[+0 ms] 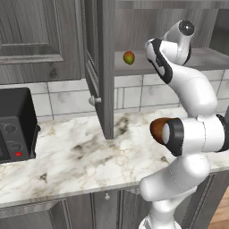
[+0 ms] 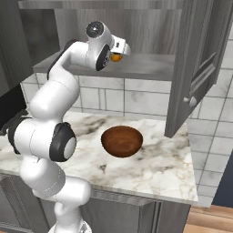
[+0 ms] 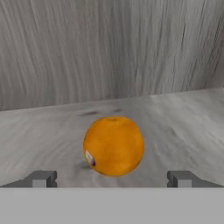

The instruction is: Open the cabinet. Pick the mango and orange from the cabinet and place them into the bowl. Then close the cabinet.

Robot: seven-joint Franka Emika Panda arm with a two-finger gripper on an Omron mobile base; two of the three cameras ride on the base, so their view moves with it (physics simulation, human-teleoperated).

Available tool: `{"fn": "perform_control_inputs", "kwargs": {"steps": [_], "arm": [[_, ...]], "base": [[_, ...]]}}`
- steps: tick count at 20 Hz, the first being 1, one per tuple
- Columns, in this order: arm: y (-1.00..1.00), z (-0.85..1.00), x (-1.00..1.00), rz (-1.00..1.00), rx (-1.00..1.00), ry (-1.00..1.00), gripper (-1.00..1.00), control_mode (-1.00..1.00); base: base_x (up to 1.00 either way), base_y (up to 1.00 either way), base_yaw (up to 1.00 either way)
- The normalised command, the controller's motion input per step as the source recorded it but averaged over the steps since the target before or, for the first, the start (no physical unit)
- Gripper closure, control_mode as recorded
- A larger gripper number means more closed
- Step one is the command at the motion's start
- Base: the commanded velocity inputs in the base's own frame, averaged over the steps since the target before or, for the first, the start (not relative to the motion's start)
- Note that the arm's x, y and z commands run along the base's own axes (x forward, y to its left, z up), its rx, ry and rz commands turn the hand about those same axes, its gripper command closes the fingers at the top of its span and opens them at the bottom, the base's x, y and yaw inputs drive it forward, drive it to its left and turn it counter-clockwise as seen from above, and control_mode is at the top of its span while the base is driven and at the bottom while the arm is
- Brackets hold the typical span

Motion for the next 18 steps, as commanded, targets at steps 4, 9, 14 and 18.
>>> {"fn": "perform_control_inputs", "kwargs": {"steps": [4,9,14,18], "arm": [[0.0,-0.21,0.11,0.0,0.0,0.0,-1.0,-1.0],[0.0,-0.08,0.21,0.0,0.0,0.0,-1.0,-1.0],[0.0,-0.11,0.33,0.0,0.0,0.0,-1.0,-1.0],[0.0,-0.09,0.28,0.0,0.0,0.0,-1.0,-1.0]], "base": [[0.0,0.0,0.0],[0.0,0.0,0.0],[0.0,0.0,0.0],[0.0,0.0,0.0]]}}
